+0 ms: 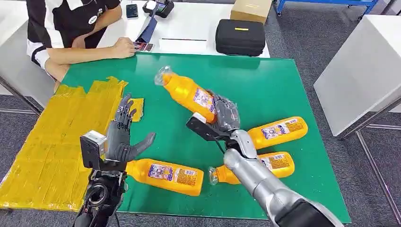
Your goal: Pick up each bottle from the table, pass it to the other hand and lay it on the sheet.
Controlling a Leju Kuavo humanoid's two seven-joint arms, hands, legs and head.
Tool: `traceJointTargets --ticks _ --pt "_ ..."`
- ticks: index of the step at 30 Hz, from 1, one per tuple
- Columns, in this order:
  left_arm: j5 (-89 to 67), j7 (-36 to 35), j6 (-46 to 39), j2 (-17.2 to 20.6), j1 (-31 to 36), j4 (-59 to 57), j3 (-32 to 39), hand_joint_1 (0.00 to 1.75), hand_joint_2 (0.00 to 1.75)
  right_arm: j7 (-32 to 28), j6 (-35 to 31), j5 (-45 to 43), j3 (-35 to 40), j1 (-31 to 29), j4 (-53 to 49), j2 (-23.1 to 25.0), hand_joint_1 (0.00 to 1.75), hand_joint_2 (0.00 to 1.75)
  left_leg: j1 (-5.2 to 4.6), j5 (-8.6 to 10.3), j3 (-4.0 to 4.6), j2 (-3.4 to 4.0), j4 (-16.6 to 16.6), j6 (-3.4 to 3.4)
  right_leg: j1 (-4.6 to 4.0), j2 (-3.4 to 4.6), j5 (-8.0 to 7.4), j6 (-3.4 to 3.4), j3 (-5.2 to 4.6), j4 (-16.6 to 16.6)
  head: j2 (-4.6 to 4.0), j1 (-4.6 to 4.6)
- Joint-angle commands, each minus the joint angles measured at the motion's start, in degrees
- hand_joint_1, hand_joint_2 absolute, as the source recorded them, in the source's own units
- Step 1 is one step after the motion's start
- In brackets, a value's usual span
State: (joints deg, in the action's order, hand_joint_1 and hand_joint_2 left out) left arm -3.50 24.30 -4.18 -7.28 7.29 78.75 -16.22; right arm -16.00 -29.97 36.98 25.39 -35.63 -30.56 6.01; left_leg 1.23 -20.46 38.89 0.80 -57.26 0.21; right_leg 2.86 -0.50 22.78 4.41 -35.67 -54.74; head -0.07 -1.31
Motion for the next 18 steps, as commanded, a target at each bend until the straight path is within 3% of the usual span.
traceJointTargets --ticks 1,10,13,18 --pt "9.13 -2.45 2.73 1.06 7.06 -5.97 -1.88 0.0 1.75 -6.54 -3.2 -7.23 -12.76 7.17 -16.32 -0.07 1.75 1.75 0.07 -0.24 -0.44 -0.33 -0.12 0.02 -0.11 -0.23 0.32 -0.49 0.5 -0.15 0.0 0.02" --pt "29.49 -11.3 21.99 1.3 16.21 -18.66 -2.82 0.0 1.75 -8.77 -0.73 -12.58 -10.95 8.46 -17.84 0.74 1.75 1.75 0.01 -0.02 -0.11 -0.13 0.04 0.0 -0.03 -0.09 0.04 -0.18 0.12 0.01 0.0 0.02" --pt "30.85 -11.14 21.44 0.75 19.59 -23.02 -3.11 0.0 1.75 -7.71 -0.05 -10.96 -8.98 8.29 -17.46 1.43 1.75 1.75 0.03 -0.16 -0.38 -0.15 -0.02 0.0 -0.07 -0.07 0.18 -0.37 0.38 -0.07 0.0 0.02" --pt "31.29 -10.91 20.14 0.55 20.93 -23.35 -3.62 0.0 1.75 -5.15 1.38 -7.86 -6.53 6.24 -14.17 2.56 1.75 1.75 0.02 -0.05 -0.15 -0.04 0.01 -0.01 -0.04 0.0 0.05 -0.21 0.13 -0.03 0.0 0.0"
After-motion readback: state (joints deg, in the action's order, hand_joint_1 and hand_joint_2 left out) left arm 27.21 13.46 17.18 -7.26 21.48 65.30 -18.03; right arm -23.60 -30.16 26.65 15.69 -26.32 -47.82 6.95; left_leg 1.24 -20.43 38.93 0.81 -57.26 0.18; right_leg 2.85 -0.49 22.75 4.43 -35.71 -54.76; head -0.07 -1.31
